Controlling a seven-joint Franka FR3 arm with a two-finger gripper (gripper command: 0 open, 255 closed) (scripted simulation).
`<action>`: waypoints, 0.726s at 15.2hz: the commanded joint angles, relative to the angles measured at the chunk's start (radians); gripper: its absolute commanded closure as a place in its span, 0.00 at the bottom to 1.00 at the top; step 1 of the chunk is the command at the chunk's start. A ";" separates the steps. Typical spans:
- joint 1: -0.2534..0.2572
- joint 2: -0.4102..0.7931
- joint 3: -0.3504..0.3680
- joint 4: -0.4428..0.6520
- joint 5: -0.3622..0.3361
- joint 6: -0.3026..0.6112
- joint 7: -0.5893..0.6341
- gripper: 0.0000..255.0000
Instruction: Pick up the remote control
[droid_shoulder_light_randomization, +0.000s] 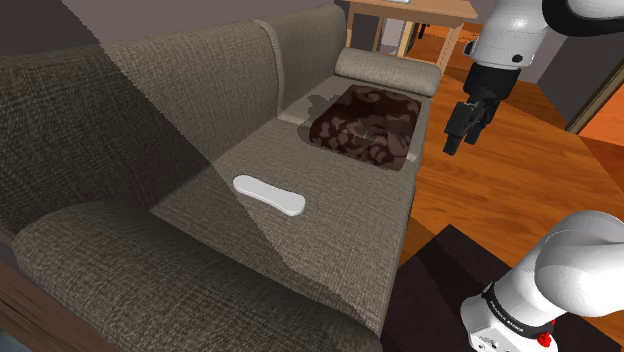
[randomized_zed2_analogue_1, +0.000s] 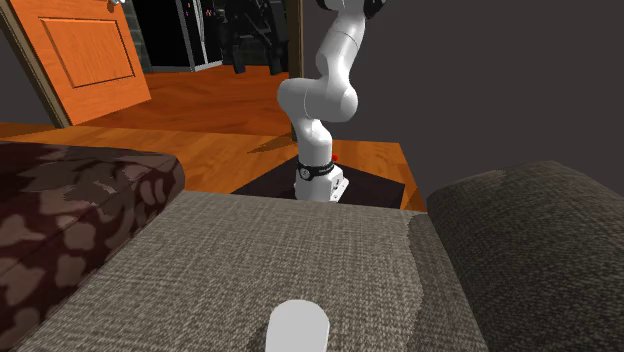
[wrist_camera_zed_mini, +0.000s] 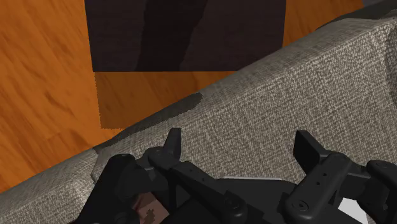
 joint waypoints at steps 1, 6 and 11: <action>0.000 0.000 0.000 0.000 0.000 0.000 0.000 0.00; 0.027 0.142 0.060 0.019 0.019 0.140 0.000 0.00; 0.050 0.300 0.120 0.069 0.022 0.264 0.006 0.00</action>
